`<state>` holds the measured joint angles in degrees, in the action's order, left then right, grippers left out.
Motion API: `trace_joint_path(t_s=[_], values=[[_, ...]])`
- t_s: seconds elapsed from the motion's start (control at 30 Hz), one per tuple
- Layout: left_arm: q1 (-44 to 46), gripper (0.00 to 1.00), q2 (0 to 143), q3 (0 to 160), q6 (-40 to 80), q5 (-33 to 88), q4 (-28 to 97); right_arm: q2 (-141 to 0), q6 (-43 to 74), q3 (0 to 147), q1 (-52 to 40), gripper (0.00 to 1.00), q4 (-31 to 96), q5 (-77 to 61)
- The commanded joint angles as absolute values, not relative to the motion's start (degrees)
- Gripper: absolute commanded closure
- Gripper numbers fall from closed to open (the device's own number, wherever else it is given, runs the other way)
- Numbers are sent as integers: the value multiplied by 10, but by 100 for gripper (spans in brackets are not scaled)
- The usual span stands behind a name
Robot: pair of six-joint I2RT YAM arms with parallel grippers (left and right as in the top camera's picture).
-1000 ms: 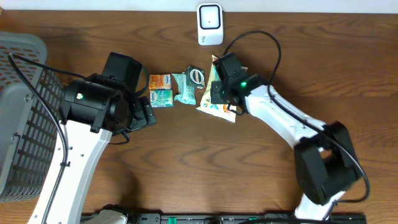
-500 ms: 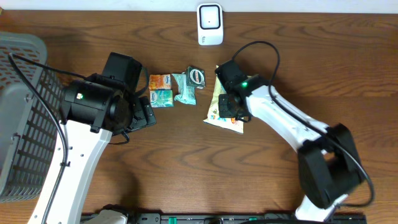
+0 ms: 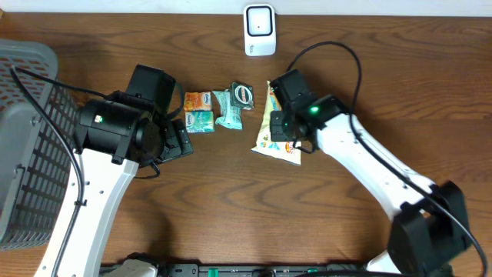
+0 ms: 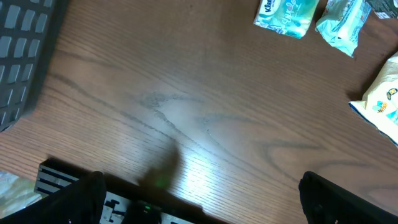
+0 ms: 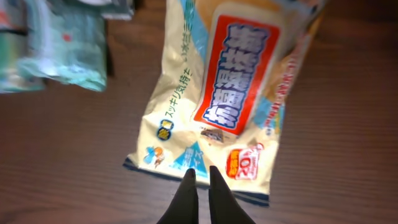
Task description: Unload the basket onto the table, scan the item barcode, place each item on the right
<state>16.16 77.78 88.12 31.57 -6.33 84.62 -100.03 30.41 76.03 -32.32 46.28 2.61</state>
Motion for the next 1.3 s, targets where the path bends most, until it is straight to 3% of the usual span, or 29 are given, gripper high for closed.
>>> trace_joint_path(t_s=[0.0,0.27,0.57,0.8,1.03,1.27], values=[[159,2,775,880,322,-65,848,-1053,303,752,-335,96,461,31],[159,2,775,880,322,-65,848,-1140,304,752,-334,99,486,11],[159,2,775,880,322,-65,848,-1053,265,799,-327,99,552,5],[159,2,775,880,322,-65,848,-1008,265,799,-327,92,498,56],[159,2,775,880,322,-65,848,-1020,265,798,-326,99,400,110],[159,3,775,880,322,-65,848,-1071,265,798,-324,99,355,173]])
